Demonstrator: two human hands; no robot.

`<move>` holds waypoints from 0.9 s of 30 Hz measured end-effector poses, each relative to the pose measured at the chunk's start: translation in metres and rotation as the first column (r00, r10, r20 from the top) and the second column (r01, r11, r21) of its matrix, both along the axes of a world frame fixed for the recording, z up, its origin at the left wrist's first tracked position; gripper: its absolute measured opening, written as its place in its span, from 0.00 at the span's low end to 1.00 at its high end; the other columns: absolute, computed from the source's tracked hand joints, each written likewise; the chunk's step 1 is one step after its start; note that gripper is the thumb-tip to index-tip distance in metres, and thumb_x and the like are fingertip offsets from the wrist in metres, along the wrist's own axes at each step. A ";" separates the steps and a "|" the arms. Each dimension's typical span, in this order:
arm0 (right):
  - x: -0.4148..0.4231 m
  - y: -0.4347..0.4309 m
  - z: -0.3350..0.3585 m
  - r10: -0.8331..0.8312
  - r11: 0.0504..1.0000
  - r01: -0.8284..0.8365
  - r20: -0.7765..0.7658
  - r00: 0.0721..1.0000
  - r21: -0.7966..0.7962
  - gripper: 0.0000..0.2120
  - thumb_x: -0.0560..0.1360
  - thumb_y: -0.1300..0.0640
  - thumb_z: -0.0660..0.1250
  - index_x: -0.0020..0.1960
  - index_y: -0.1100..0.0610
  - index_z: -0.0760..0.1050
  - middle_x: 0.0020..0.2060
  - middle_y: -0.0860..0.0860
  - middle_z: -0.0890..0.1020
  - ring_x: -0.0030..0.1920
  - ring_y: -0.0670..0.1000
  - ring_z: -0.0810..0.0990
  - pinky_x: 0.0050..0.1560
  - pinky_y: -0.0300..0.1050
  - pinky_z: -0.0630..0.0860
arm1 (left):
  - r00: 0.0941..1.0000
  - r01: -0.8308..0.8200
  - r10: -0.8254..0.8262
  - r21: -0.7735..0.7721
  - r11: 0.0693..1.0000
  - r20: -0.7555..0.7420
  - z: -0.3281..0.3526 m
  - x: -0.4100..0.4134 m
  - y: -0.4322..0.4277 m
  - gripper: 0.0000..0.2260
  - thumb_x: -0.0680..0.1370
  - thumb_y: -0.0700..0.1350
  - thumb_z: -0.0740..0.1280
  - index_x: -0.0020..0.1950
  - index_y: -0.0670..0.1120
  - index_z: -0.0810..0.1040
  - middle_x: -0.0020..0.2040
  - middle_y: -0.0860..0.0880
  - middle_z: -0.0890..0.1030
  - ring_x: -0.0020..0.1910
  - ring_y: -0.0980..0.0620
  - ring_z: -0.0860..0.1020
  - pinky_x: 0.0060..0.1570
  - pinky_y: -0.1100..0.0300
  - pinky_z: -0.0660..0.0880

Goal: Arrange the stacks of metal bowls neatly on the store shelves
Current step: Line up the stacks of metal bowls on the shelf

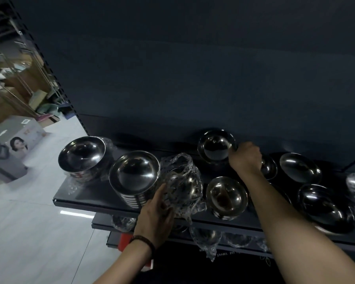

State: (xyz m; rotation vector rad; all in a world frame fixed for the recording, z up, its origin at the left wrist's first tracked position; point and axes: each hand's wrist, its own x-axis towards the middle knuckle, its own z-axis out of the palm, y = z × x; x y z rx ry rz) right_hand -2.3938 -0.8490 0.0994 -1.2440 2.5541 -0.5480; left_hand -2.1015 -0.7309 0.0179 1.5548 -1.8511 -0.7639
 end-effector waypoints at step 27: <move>0.117 0.127 -0.061 0.185 0.969 -0.081 0.466 0.865 -0.234 0.08 0.83 0.44 0.68 0.56 0.47 0.79 0.37 0.49 0.85 0.35 0.45 0.85 0.39 0.45 0.85 | 0.805 -0.170 0.441 0.557 0.813 -0.397 -0.010 -0.030 -0.005 0.28 0.68 0.73 0.71 0.57 0.55 0.70 0.52 0.49 0.85 0.52 0.45 0.85 0.55 0.39 0.82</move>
